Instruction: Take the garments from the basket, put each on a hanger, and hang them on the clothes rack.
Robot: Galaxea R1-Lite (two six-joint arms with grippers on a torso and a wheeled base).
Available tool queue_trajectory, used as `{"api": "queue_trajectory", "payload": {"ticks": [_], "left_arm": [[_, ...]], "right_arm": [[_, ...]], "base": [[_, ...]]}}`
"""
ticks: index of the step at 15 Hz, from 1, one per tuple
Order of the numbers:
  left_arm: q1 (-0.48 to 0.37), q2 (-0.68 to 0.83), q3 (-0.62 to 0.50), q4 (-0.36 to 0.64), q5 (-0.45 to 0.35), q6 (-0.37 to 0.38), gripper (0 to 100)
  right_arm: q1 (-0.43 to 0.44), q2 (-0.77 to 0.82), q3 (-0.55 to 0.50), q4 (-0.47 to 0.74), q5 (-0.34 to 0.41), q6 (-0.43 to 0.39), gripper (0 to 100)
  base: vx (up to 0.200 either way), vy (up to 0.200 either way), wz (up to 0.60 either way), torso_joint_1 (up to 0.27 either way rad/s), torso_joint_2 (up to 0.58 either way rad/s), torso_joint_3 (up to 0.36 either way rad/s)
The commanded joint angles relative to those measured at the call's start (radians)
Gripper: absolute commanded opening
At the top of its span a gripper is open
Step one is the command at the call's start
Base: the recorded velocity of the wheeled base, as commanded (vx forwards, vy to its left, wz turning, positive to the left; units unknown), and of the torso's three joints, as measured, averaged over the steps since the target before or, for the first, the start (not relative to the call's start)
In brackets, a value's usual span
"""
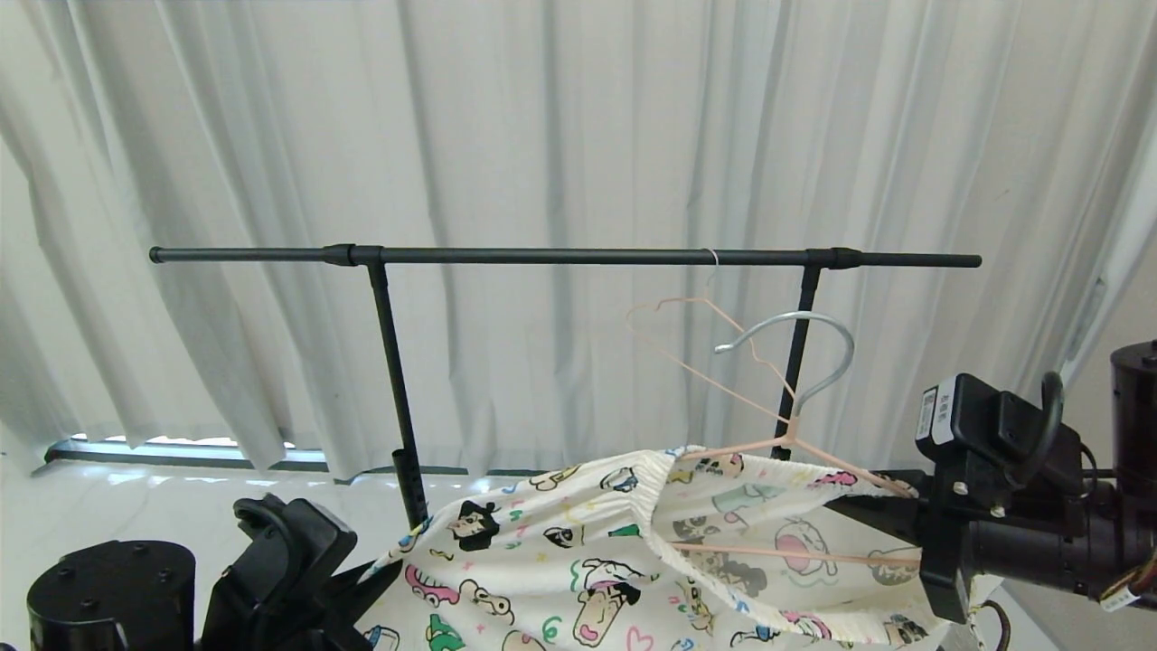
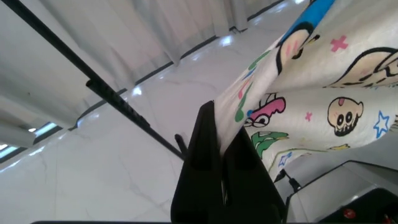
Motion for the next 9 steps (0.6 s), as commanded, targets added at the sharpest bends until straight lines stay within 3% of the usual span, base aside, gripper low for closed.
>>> {"api": "queue_trajectory", "payload": {"ticks": [1,2,6,9], "left_arm": [[-0.001,-0.005,0.000,0.000,0.001,0.000,0],[-0.001,-0.021,0.000,-0.002,-0.002,-0.001,100],[-0.027,-0.037,0.000,-0.002,-0.011,-0.009,100],[-0.018,-0.042,0.000,-0.002,0.006,-0.018,100]], "right_arm": [[0.001,0.002,0.001,-0.001,0.000,0.000,0],[0.001,0.002,0.001,-0.001,0.000,0.000,0],[-0.031,-0.007,-0.001,-0.001,-0.009,0.000,0],[-0.094,-0.022,0.002,0.012,-0.070,-0.002,0]], "base": [[0.000,0.000,0.00,0.000,0.00,0.000],[0.000,0.000,0.00,0.000,0.00,0.000],[0.000,0.000,0.00,0.000,0.00,0.000],[0.000,0.000,0.00,0.000,0.00,0.000]]}}
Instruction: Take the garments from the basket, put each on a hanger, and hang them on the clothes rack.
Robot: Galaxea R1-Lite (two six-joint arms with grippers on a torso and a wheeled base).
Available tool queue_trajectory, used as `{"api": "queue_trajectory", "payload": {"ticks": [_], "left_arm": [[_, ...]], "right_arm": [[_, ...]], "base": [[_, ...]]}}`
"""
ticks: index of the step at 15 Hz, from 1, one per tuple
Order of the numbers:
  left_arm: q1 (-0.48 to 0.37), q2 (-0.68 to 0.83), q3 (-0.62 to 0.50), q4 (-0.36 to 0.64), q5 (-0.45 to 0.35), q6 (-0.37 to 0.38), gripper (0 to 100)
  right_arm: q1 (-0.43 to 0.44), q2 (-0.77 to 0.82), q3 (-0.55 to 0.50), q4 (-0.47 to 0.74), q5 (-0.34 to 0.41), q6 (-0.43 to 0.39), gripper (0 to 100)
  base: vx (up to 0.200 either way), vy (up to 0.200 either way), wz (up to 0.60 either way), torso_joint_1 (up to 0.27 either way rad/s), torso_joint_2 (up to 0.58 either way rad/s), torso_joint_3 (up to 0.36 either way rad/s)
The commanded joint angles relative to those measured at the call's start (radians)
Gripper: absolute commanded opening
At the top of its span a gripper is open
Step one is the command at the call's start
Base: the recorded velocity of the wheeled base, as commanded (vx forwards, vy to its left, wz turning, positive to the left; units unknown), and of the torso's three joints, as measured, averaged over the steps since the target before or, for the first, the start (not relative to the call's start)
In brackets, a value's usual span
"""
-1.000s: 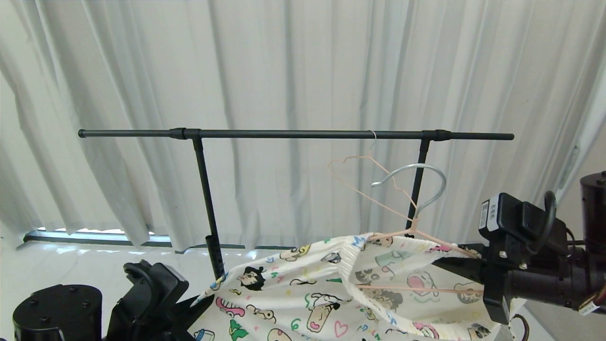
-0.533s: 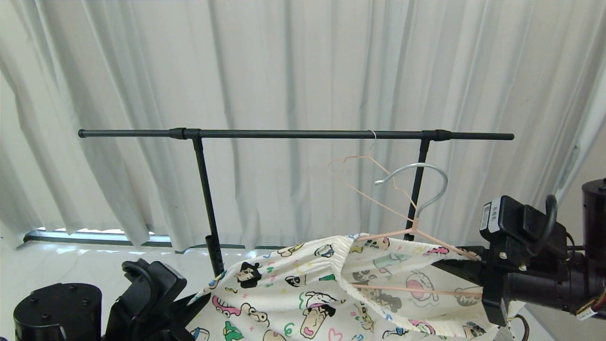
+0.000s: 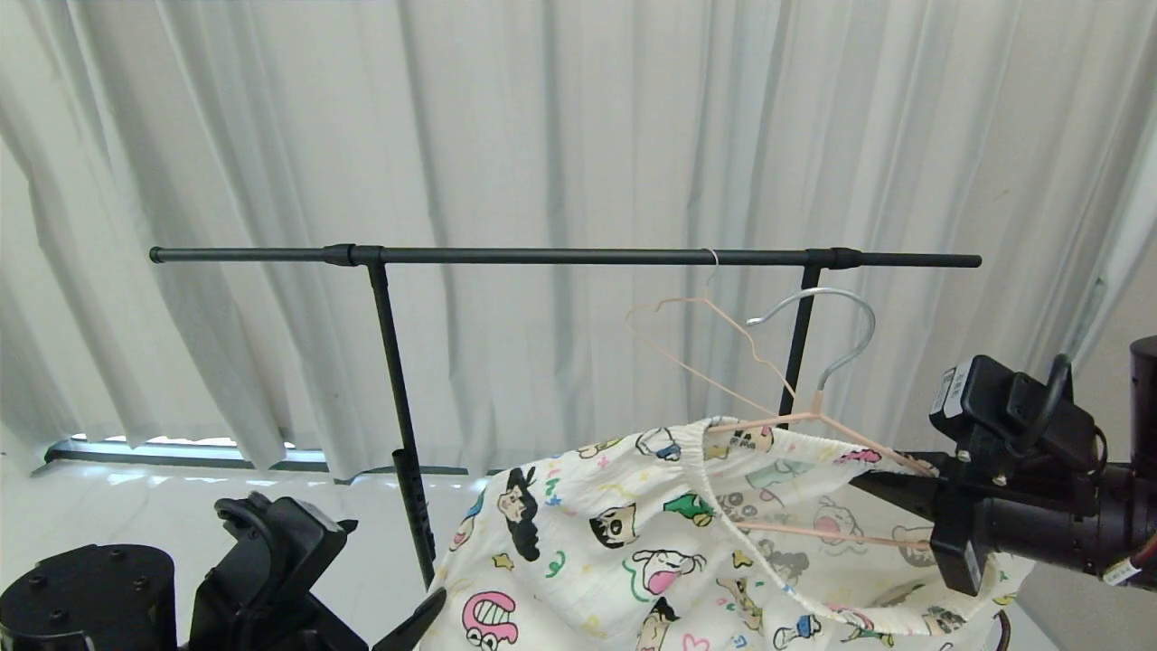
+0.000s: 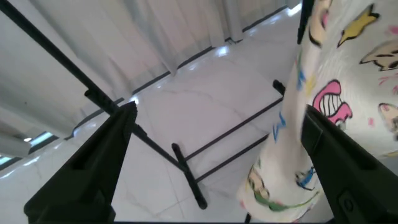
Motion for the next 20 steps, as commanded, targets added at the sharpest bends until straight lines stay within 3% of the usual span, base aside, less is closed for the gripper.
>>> {"api": "queue_trajectory", "payload": {"ticks": [1,4,7,9,11,14,16,20], "left_arm": [[0.004,-0.002,0.000,-0.001,0.023,-0.001,100],[0.001,-0.019,0.000,-0.001,0.117,0.000,100],[0.005,-0.023,0.000,0.002,0.135,-0.001,100],[0.005,-0.023,0.000,0.005,0.149,0.000,100],[0.005,-0.019,0.000,0.030,0.226,-0.003,100],[0.004,-0.035,0.000,0.033,0.233,-0.006,100],[-0.004,-0.051,0.000,0.035,0.232,-0.006,100],[-0.018,-0.065,0.000,0.033,0.230,-0.006,100]], "right_arm": [[-0.035,-0.008,0.002,0.021,-0.046,-0.001,0],[-0.049,-0.010,0.001,0.093,-0.153,0.014,0],[-0.049,-0.010,-0.007,0.151,-0.238,0.037,0],[-0.049,-0.002,-0.021,0.189,-0.259,0.071,0],[-0.049,0.038,-0.059,0.220,-0.272,0.137,0],[-0.049,0.119,-0.145,0.223,-0.345,0.223,0],[-0.054,0.139,-0.159,0.223,-0.379,0.229,0],[-0.054,0.147,-0.159,0.223,-0.382,0.229,0]], "base": [[0.000,0.000,0.00,0.000,0.00,0.000],[0.000,0.000,0.00,0.000,0.00,0.000],[0.000,0.000,0.00,0.000,0.00,0.000],[0.000,0.000,0.00,0.000,0.00,0.000],[0.000,0.000,0.00,0.000,0.00,0.000],[0.000,0.000,0.00,0.000,0.00,0.000],[0.000,0.000,0.00,0.000,0.00,0.000],[0.200,-0.200,0.00,-0.005,0.00,0.006]]}}
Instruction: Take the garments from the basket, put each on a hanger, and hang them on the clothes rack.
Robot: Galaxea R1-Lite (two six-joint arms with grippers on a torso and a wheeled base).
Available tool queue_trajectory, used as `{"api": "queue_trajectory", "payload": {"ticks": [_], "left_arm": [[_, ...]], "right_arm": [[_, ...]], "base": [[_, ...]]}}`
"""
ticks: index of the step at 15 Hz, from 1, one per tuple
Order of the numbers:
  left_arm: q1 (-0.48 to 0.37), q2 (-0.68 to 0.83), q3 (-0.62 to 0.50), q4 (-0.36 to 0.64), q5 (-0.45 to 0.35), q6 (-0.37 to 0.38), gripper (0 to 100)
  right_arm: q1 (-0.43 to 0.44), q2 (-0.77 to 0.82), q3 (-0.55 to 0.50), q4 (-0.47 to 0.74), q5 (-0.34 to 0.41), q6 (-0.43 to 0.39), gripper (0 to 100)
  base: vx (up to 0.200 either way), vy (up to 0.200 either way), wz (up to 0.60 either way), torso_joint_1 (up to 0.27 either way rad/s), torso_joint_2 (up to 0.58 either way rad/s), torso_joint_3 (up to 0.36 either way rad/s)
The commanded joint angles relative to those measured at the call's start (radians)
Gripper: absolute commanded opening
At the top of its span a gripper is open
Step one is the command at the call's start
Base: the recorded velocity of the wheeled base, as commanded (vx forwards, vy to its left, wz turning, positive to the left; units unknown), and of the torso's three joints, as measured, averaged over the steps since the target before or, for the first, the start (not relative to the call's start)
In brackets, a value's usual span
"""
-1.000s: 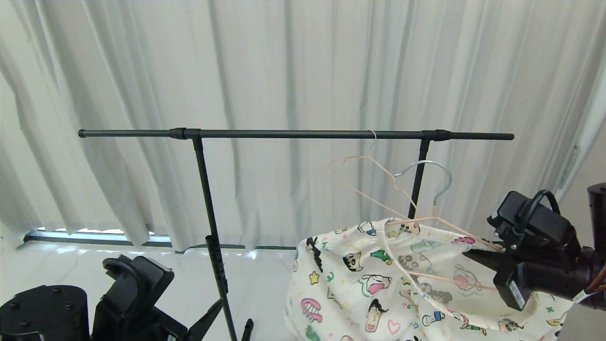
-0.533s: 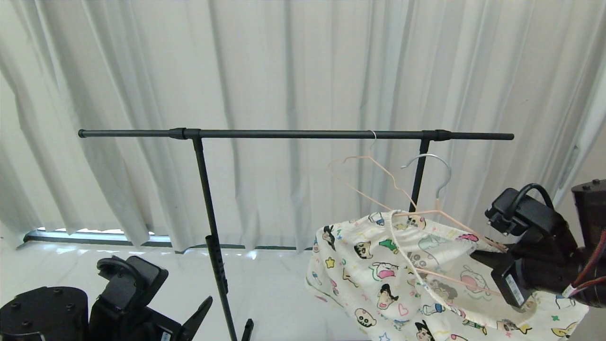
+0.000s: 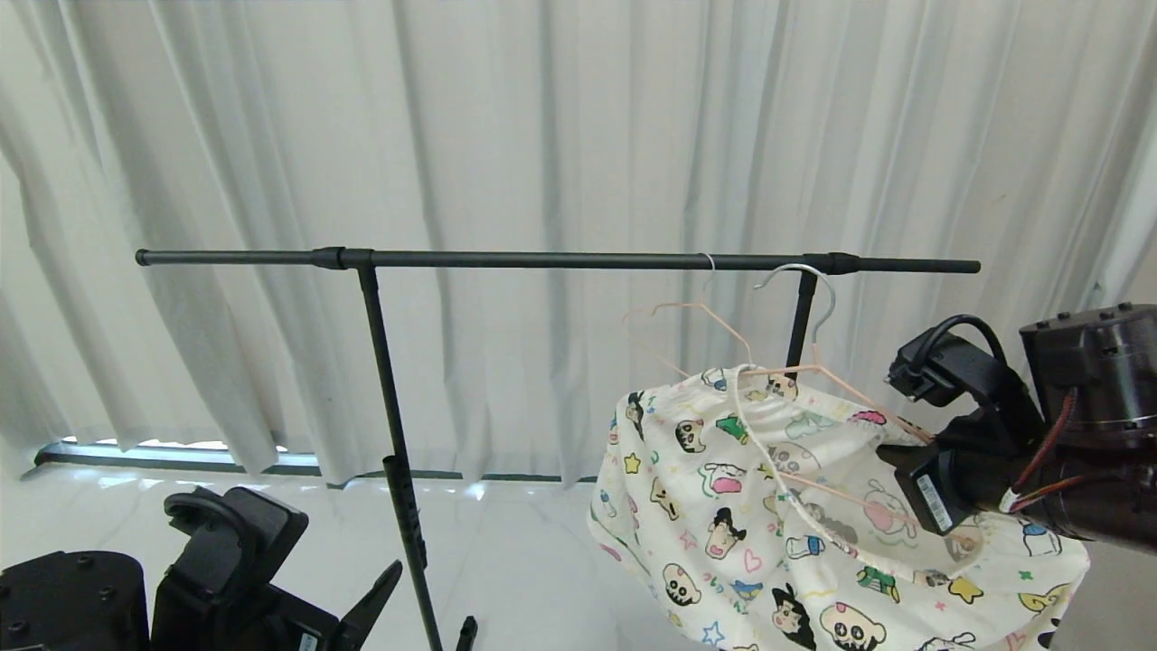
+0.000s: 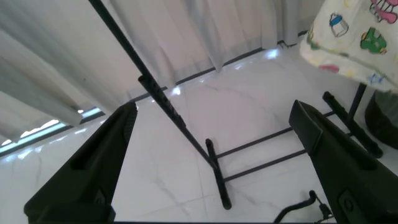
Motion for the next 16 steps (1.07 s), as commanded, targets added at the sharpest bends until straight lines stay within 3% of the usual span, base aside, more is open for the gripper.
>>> {"api": "queue_trajectory", "payload": {"ticks": [1,5,10,16], "left_arm": [[-0.012,-0.007,0.000,-0.001,-0.001,0.000,100],[-0.012,-0.002,0.000,-0.001,0.001,0.000,100],[-0.006,-0.001,0.000,0.000,0.052,0.000,100],[-0.006,-0.001,0.000,0.000,0.053,0.000,100]], "right_arm": [[0.000,0.015,-0.005,0.000,-0.001,0.000,0],[0.050,0.044,-0.062,0.002,-0.001,0.001,0],[0.095,0.090,-0.110,0.002,-0.001,0.003,0],[0.118,0.126,-0.186,0.039,-0.001,0.018,0]], "base": [[0.200,-0.200,0.00,0.007,0.00,0.007],[0.200,0.000,0.00,0.007,0.00,0.000],[0.000,0.000,0.00,0.000,0.00,0.000],[0.000,0.200,0.00,-0.001,0.00,0.002]]}}
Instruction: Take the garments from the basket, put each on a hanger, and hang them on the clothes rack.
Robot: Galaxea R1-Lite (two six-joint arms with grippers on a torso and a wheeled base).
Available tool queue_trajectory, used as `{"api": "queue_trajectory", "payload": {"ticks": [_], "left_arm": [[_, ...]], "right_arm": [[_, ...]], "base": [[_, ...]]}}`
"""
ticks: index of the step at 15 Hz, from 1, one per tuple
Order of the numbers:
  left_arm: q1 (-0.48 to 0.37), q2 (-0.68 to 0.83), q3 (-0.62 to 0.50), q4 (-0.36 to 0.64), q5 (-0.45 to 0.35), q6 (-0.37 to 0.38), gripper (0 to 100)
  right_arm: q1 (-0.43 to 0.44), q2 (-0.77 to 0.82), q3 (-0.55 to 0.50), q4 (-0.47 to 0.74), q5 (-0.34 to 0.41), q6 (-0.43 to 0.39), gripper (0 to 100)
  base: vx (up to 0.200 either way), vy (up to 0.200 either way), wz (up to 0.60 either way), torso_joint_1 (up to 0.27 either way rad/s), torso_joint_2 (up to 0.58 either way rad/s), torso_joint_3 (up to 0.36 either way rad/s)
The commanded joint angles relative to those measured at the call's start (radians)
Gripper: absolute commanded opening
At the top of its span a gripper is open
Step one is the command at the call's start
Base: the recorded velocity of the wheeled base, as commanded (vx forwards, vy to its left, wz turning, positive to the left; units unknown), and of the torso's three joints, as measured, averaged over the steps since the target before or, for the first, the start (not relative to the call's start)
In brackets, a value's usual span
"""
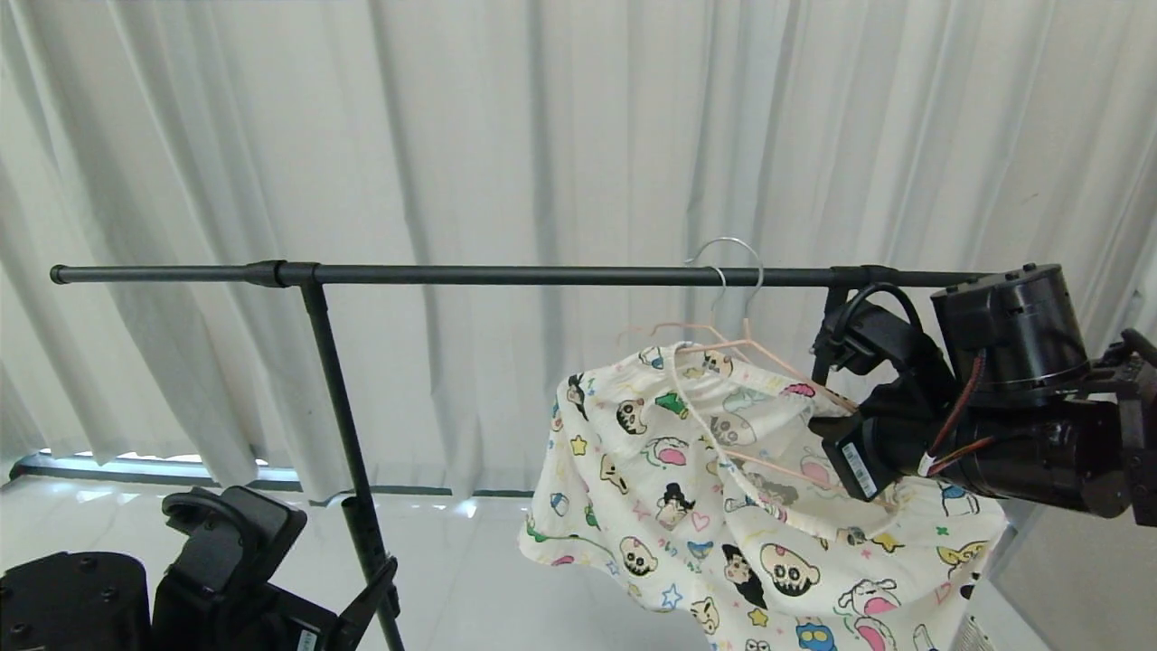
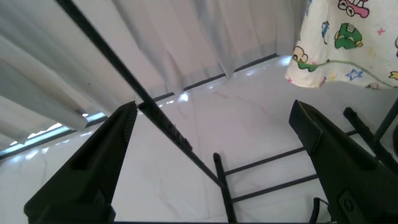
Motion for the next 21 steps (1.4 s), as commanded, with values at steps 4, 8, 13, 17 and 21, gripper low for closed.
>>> {"api": "queue_trajectory", "payload": {"ticks": [4,8,13,17,21], "left_arm": [[-0.002,0.004,0.000,-0.001,-0.001,0.000,100],[-0.002,0.003,0.000,-0.001,-0.003,-0.001,100],[-0.005,0.003,0.000,-0.001,-0.003,0.000,100],[-0.005,0.006,0.000,-0.001,-0.003,0.000,100],[-0.005,0.004,0.000,-0.001,-0.003,-0.001,100]], "right_arm": [[-0.002,0.054,-0.077,0.005,-0.002,0.019,0],[-0.003,0.118,-0.166,0.057,-0.034,0.078,0],[-0.002,0.140,-0.195,0.115,-0.046,0.129,0],[0.004,0.144,-0.203,0.177,-0.054,0.132,0],[0.113,0.137,-0.416,0.566,-0.100,0.365,0]], "base": [[0.000,0.050,0.00,-0.001,0.00,0.002],[0.200,0.000,0.00,-0.004,0.00,0.002],[0.160,0.000,0.00,0.005,0.00,0.003],[0.000,0.000,0.00,0.000,0.00,0.000],[0.000,0.000,0.00,0.000,0.00,0.000]]}}
